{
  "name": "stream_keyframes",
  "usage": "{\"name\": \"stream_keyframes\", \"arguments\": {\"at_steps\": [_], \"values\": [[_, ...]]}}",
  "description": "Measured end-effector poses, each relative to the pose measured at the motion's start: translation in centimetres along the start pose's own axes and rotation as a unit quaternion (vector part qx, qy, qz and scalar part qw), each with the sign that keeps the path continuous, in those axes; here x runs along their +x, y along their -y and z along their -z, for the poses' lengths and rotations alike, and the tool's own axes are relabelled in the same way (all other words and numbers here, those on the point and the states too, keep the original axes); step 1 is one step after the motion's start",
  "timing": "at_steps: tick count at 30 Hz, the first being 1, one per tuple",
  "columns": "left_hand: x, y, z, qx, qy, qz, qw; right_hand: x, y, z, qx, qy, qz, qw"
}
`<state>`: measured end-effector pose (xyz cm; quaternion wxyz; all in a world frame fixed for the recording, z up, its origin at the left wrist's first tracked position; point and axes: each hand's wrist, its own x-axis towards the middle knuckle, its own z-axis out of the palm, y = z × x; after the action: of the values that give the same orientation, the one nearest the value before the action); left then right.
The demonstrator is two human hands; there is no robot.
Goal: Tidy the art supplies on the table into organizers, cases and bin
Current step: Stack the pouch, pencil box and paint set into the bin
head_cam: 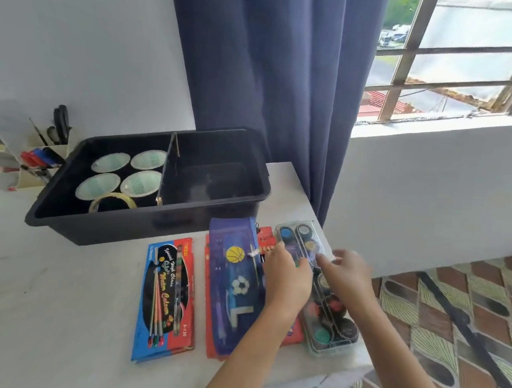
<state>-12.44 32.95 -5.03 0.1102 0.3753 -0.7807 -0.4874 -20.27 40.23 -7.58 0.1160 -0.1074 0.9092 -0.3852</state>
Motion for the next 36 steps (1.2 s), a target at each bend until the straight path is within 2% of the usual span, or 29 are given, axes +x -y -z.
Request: {"name": "stream_keyframes", "arguments": {"at_steps": [2, 4, 6, 11, 18, 21, 27, 31, 36], "values": [[0.6, 0.2, -0.5, -0.01, -0.017, 0.031, 0.999, -0.1, -0.2, 0.4, 0.0, 0.054, -0.022, 0.998], [1.2, 0.5, -0.8, -0.027, -0.033, 0.043, 0.998, -0.2, -0.6, 0.5, 0.069, 0.081, -0.036, 0.994], [1.4, 0.9, -1.0, -0.048, -0.037, 0.051, 0.997, -0.6, -1.1, 0.7, 0.139, 0.084, -0.032, 0.986], [1.6, 1.0, -1.2, -0.129, -0.057, 0.052, 0.989, -1.0, -1.9, 1.2, 0.214, 0.073, -0.001, 0.974], [0.5, -1.5, -0.2, -0.24, -0.017, 0.017, 0.971, -1.3, -0.1, 3.4, 0.385, 0.084, -0.01, 0.919], [0.2, -3.2, 1.1, -0.297, -0.014, -0.007, 0.955, -1.1, 2.9, 4.8, 0.406, 0.083, 0.016, 0.91], [3.1, -5.1, 6.6, -0.347, -0.055, -0.027, 0.936, 0.6, 10.7, 5.4, 0.415, 0.158, 0.05, 0.894], [6.6, -5.4, 10.9, -0.386, -0.114, -0.003, 0.916, 2.6, 15.6, 3.3, 0.392, 0.216, 0.067, 0.892], [11.7, -4.4, 15.2, -0.373, -0.115, 0.035, 0.92, 6.3, 19.9, -2.0, 0.373, 0.202, 0.044, 0.904]]}}
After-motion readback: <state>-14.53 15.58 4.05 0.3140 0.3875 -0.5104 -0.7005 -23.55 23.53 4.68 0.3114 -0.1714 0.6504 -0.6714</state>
